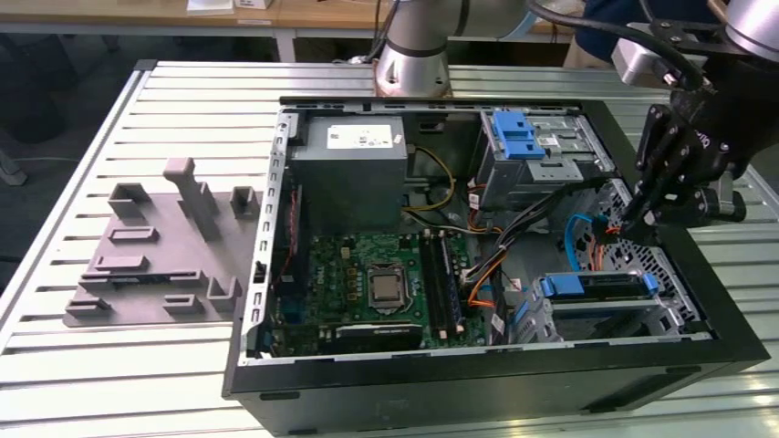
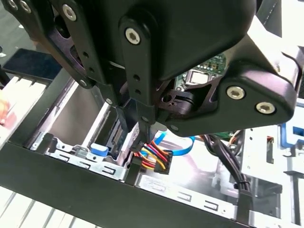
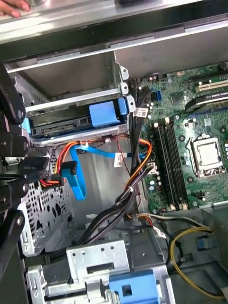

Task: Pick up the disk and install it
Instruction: 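Insert the first disk wire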

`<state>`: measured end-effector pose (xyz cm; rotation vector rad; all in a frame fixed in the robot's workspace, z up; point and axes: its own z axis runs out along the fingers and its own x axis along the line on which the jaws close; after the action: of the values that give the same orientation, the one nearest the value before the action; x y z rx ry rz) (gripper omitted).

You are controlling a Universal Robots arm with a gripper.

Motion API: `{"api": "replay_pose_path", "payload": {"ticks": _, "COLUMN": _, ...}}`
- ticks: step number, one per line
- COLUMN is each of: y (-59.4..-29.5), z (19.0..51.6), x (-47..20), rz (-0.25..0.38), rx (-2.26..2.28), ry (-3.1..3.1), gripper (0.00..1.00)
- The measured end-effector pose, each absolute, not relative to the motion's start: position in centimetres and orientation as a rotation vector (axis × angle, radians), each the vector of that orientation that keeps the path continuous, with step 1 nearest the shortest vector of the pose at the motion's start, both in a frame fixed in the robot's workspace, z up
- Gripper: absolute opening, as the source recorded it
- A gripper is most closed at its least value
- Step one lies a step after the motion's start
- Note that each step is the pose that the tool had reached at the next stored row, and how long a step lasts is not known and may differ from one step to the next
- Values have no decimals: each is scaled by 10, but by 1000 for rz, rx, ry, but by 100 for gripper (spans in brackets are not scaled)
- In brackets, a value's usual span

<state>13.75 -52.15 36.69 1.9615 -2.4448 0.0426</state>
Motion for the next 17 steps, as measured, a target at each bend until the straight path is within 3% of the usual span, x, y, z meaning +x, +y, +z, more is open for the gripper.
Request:
{"api": "replay_pose_path", "payload": {"ticks": 13, "y": -518, "z": 357, "x": 139, "rz": 57, "rx": 1941, "ry": -2451, "gripper": 25}}
{"api": "replay_pose_path", "payload": {"ticks": 17, "y": -518, "z": 357, "x": 139, "rz": 58, "rx": 1940, "ry": -2451, "gripper": 16}}
